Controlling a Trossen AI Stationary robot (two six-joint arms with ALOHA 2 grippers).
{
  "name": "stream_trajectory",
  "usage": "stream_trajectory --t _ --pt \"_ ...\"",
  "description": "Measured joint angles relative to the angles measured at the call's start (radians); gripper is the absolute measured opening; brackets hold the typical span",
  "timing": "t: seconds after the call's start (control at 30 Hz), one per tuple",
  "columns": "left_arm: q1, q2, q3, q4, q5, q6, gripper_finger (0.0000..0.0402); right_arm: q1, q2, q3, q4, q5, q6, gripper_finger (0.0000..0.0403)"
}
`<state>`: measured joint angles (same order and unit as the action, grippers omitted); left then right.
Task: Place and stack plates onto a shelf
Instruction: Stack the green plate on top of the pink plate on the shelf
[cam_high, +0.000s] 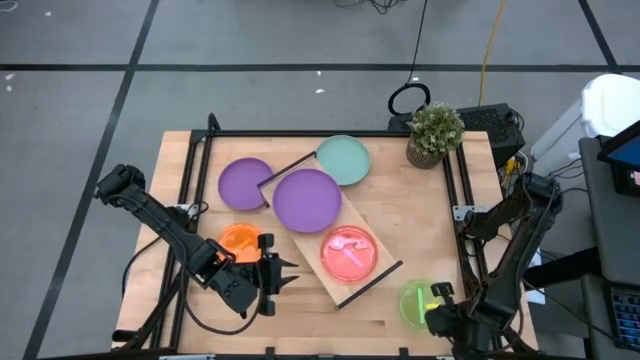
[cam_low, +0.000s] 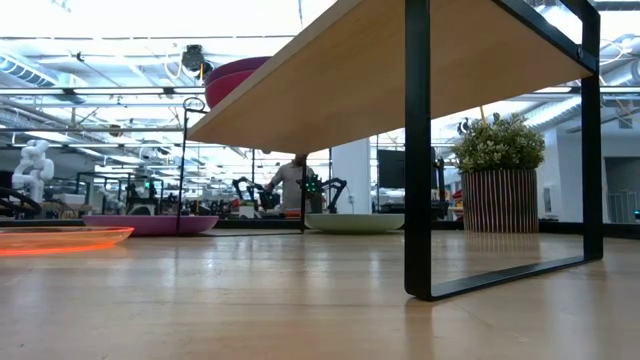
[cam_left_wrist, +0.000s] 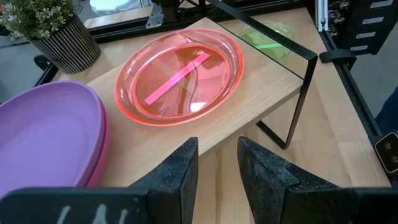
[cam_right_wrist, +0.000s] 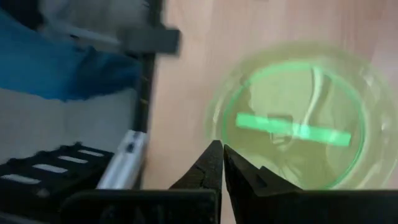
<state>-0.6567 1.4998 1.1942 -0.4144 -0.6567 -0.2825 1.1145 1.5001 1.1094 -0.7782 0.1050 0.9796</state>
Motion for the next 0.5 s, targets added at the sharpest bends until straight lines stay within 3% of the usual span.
stream_trajectory --t 0.23,0.5 --pt "0.002 0.000 0.000 0.000 0.000 0.000 0.0120 0.041 0.076 -0.064 0.156 -0.057 -0.040 0.0011" --pt "0.002 0.000 0.000 0.000 0.000 -0.008 0.0120 0.066 0.107 -0.183 0.332 -0.052 0.005 0.0104"
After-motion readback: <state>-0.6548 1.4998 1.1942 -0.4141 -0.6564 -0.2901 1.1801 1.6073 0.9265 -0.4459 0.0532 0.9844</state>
